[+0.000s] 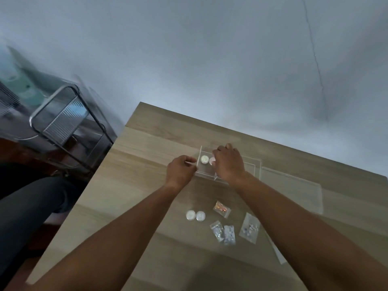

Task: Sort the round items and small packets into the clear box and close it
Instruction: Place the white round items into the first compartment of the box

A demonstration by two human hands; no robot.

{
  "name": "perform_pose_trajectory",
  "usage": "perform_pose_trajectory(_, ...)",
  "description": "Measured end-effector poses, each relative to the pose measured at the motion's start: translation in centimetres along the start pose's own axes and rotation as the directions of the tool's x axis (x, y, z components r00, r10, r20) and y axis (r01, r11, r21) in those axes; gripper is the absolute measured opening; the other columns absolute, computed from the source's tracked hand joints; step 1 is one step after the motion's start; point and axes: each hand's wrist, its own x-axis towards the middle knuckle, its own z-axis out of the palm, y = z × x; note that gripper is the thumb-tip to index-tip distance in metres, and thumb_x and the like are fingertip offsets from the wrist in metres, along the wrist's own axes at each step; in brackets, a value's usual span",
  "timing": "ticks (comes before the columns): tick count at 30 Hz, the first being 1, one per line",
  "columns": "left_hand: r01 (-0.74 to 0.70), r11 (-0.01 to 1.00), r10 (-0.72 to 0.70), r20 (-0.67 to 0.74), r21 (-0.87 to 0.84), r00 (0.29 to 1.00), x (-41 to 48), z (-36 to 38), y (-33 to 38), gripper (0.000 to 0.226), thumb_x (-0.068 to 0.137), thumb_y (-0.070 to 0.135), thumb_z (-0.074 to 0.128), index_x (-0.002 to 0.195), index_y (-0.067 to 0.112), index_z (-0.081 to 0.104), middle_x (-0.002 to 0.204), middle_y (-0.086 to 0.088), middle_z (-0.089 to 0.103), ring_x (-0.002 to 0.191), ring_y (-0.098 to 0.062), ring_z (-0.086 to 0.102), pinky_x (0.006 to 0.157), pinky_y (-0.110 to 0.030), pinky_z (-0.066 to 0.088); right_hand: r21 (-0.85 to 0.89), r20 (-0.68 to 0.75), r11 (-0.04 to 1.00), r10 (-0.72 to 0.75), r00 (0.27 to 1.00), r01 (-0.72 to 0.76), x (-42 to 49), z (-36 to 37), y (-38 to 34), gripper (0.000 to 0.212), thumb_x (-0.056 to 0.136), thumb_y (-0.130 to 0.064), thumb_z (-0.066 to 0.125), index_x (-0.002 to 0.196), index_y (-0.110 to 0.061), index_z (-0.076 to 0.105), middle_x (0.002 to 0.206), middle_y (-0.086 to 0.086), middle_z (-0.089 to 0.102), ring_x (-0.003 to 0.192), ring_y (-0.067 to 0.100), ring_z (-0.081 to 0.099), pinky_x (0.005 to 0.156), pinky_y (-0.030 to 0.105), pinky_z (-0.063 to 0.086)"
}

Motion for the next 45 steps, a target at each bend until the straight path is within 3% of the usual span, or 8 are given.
perform_pose_trajectory(3,-0.014,1.0,0.014,-0.012,0.002,1.0,-0.6,-0.5,-0.6,0.024,0.081,0.028,0.071,0.103,0.019,0.071,0.089,-0.006,0.075,0.086,-0.022,0.071,0.086,-0.041,0.057,0.18,-0.096,0.984,0.028,0.995,-0.011,-1.7,-0.4,0.1,0.029,0.088,-0.026,0.058,0.115,-0.017,0.063,0.114,0.003,0.064,0.111,0.027,0.048,0.09,0.039,0.042)
perform_pose_trajectory(6,-0.09,0.991,0.092,-0.014,0.102,0.996,-1.8,-1.7,-1.6,0.021,0.081,0.032,0.07,0.101,0.023,0.071,0.079,0.011,0.068,0.081,-0.011,0.067,0.073,-0.024,0.052,0.35,-0.226,0.937,0.061,0.972,0.023,-4.6,-0.8,-0.3,0.024,0.086,-0.021,0.06,0.109,-0.016,0.066,0.105,0.005,0.065,0.103,0.026,0.052,0.086,0.039,0.047)
perform_pose_trajectory(10,-0.235,0.94,0.205,0.141,0.249,0.969,-4.8,-3.0,-3.6,0.023,0.073,0.036,0.077,0.094,0.032,0.07,0.081,0.014,0.067,0.074,0.002,0.061,0.069,-0.017,0.048,0.539,-0.038,0.842,0.006,0.999,0.016,-9.5,-0.3,-1.4,0.02,0.089,-0.023,0.059,0.106,-0.015,0.066,0.102,0.008,0.063,0.096,0.022,0.057,0.083,0.034,0.049)
perform_pose_trajectory(14,-0.45,0.786,0.302,0.372,0.424,0.878,-7.8,-3.5,-5.9,0.048,0.066,0.038,0.082,0.111,0.035,0.065,0.095,0.013,0.061,0.088,-0.008,0.059,0.078,-0.029,0.052,0.522,0.212,0.851,-0.057,0.976,-0.064,-13.0,1.6,-3.0,0.049,0.083,-0.039,0.066,0.126,-0.019,0.055,0.122,0.007,0.055,0.111,0.02,0.051,0.096,0.032,0.043)
perform_pose_trajectory(17,-0.532,0.674,0.305,0.462,0.513,0.833,-8.9,-3.3,-7.0,0.062,0.067,0.04,0.079,0.125,0.031,0.059,0.118,0.004,0.061,0.11,-0.015,0.055,0.087,-0.032,0.05,0.516,0.238,0.851,-0.03,0.971,-0.1,-14.2,2.5,-3.7,0.06,0.078,-0.039,0.069,0.132,-0.021,0.049,0.125,0.007,0.05,0.115,0.022,0.048,0.097,0.031,0.039)
perform_pose_trajectory(31,-0.547,0.643,0.407,0.366,0.537,0.837,-9.2,-2.4,-6.9,0.029,0.082,0.034,0.066,0.109,0.024,0.068,0.105,0.0,0.065,0.106,-0.022,0.06,0.08,-0.035,0.052,0.394,0.049,0.919,-0.026,0.998,0.005,-15.9,3.9,-4.9,0.033,0.083,-0.033,0.06,0.111,-0.017,0.064,0.106,0.01,0.059,0.101,0.027,0.053,0.084,0.038,0.046)
perform_pose_trajectory(39,-0.599,0.605,0.565,0.247,0.524,0.787,-4.8,-3.5,-0.1,0.031,0.08,0.028,0.066,0.11,0.024,0.065,0.105,0.0,0.067,0.096,-0.019,0.062,0.074,-0.031,0.051,0.509,-0.066,0.856,0.139,0.988,-0.086,-17.2,3.8,-3.4,0.025,0.075,-0.03,0.072,0.093,-0.013,0.065,0.094,0.007,0.063,0.087,0.025,0.059,0.076,0.034,0.05)
perform_pose_trajectory(45,-0.646,0.403,0.478,0.453,0.648,0.753,-0.1,-1.8,6.0,0.027,0.089,0.032,0.058,0.113,0.027,0.066,0.113,0.0,0.068,0.108,-0.021,0.059,0.079,-0.036,0.052,0.566,-0.036,0.809,0.216,0.976,-0.158,-19.2,4.3,-2.2,0.031,0.075,-0.032,0.072,0.1,-0.016,0.065,0.095,0.004,0.06,0.087,0.021,0.058,0.075,0.031,0.049)
